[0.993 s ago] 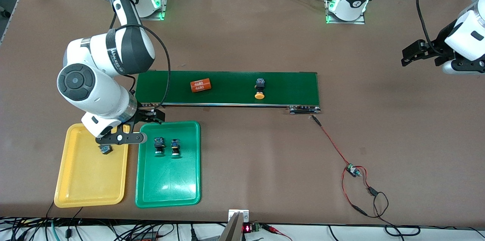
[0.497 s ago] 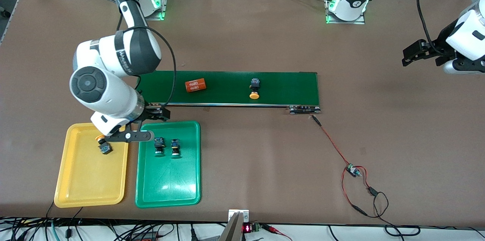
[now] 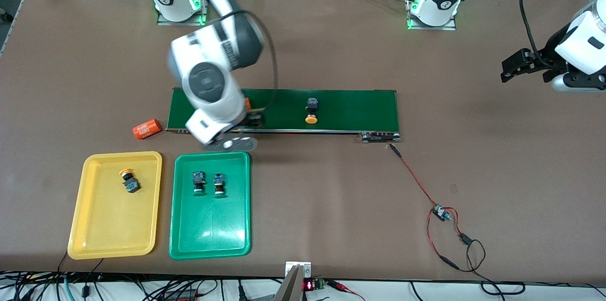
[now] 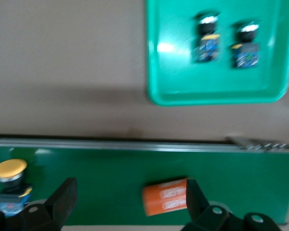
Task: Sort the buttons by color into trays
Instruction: 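Move the right gripper over the yellow button on the belt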
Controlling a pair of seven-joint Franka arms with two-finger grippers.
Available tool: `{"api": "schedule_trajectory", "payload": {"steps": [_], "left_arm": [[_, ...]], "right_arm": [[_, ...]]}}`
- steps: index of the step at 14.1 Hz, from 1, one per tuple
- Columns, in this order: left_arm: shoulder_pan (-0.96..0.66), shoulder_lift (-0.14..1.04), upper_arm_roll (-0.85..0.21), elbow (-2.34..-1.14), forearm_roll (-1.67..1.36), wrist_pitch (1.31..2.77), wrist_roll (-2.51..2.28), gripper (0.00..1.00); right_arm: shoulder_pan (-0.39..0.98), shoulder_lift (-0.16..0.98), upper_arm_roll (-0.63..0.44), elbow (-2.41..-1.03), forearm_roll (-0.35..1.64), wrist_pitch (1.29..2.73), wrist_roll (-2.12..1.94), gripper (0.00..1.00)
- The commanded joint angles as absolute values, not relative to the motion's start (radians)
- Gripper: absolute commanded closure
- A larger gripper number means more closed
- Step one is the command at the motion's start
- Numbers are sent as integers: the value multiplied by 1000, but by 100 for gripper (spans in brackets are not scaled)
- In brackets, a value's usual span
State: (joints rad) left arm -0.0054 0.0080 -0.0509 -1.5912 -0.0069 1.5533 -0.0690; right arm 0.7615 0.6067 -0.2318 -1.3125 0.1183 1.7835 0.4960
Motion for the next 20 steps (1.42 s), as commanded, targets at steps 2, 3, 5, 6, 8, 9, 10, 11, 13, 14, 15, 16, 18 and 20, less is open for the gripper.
{"api": "schedule_trajectory", "payload": {"steps": [2,3,5,6,8,9,10,11,13,14,15,16,18,20], "left_arm": [[-17,17,-48,-1562,-12,1531,-54,0],[-17,17,-48,-1562,-14,1531,-52,0],[-17,15,-48,-1563,-14,1525,-51,0],[-17,15,-48,-1562,-14,1523,-51,0],[-17,18,-48,-1560,-14,1528,-49,0],[-18,18,-48,-1560,-14,1528,-51,0],[-18,17,-48,-1560,-14,1526,-51,0],[-18,17,-48,-1560,-14,1526,-49,0],[-18,18,-48,-1560,-14,1526,-49,0],[-20,18,-49,-1560,-14,1526,-51,0],[-20,18,-49,-1560,-14,1526,-51,0],[-18,18,-48,-1560,-14,1526,-51,0],[-20,17,-48,-1560,-14,1526,-51,0],[-20,18,-48,-1560,-14,1526,-51,0]], "right_arm": [[842,653,-242,-1315,167,1809,584,0],[859,670,-242,-1315,176,1824,607,0],[890,693,-242,-1315,182,1864,696,0],[905,704,-242,-1315,187,1879,725,0],[925,718,-242,-1315,189,1904,744,0],[925,727,-242,-1315,213,1907,750,0],[925,733,-242,-1316,256,1914,750,0],[925,739,-242,-1318,293,1916,750,0],[927,752,-242,-1318,301,1916,747,0],[936,761,-242,-1322,301,1913,746,0],[939,761,-242,-1334,301,1917,741,0],[939,762,-242,-1342,301,1919,736,0],[937,764,-242,-1353,301,1928,733,7],[939,770,-242,-1362,299,1931,727,20]]}}
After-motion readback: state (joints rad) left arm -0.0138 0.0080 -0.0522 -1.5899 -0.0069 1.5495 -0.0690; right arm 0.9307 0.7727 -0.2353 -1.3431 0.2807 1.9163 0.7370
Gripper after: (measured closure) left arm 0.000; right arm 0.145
